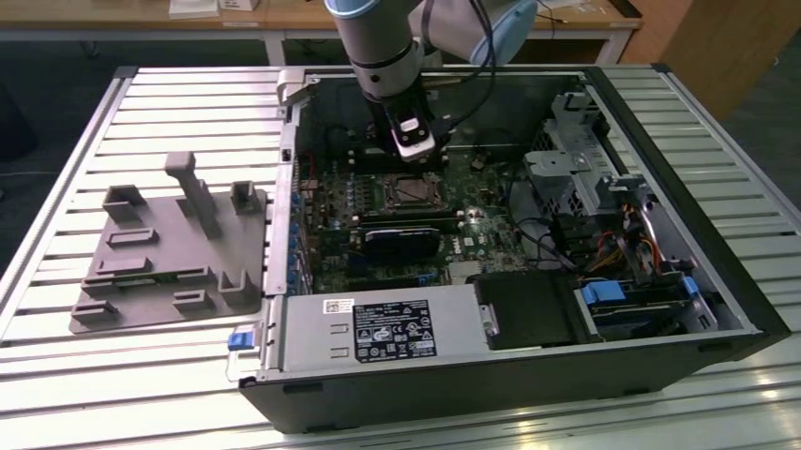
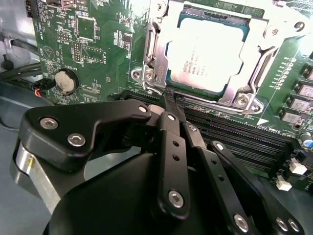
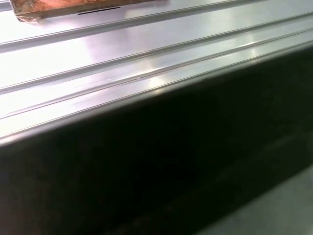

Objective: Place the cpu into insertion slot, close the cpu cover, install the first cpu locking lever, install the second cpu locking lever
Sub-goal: 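Install the first cpu locking lever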

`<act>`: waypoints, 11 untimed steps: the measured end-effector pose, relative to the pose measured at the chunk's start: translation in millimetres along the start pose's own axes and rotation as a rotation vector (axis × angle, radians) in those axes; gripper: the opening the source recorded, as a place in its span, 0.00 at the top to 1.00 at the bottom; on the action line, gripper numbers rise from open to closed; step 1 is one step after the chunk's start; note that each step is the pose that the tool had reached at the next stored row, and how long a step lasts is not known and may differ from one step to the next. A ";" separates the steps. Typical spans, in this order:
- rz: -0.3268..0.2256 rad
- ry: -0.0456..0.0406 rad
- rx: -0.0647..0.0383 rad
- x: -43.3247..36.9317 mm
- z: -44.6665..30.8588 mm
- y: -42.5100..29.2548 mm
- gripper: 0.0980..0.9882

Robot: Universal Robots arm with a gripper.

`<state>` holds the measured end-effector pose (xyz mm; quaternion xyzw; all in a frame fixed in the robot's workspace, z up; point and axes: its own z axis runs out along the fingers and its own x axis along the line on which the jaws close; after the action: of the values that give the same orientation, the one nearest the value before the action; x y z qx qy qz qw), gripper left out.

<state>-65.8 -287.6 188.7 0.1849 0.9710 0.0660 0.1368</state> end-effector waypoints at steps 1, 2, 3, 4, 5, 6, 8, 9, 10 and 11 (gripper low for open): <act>0.000 0.0001 0.000 -0.1 0.0 0.0 0.99; 0.000 0.0003 0.000 -0.2 0.1 0.1 0.99; 0.000 0.0003 -0.001 -0.2 0.1 0.1 0.99; 0.000 0.0007 -0.002 -0.4 0.2 0.2 0.99; 0.000 0.0009 -0.002 -0.7 0.2 0.3 0.99; 0.000 0.0010 -0.003 -1.2 0.4 0.4 0.99; 0.000 0.0012 -0.003 -1.4 0.3 0.6 0.99; 0.000 0.0011 -0.003 -1.6 -0.1 0.8 0.99; 0.001 0.0010 -0.004 -1.8 -0.7 1.1 0.99; 0.001 0.0009 -0.005 -2.1 -1.5 1.3 0.99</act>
<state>-63.9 -287.3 190.9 0.1848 0.9708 0.0684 0.1368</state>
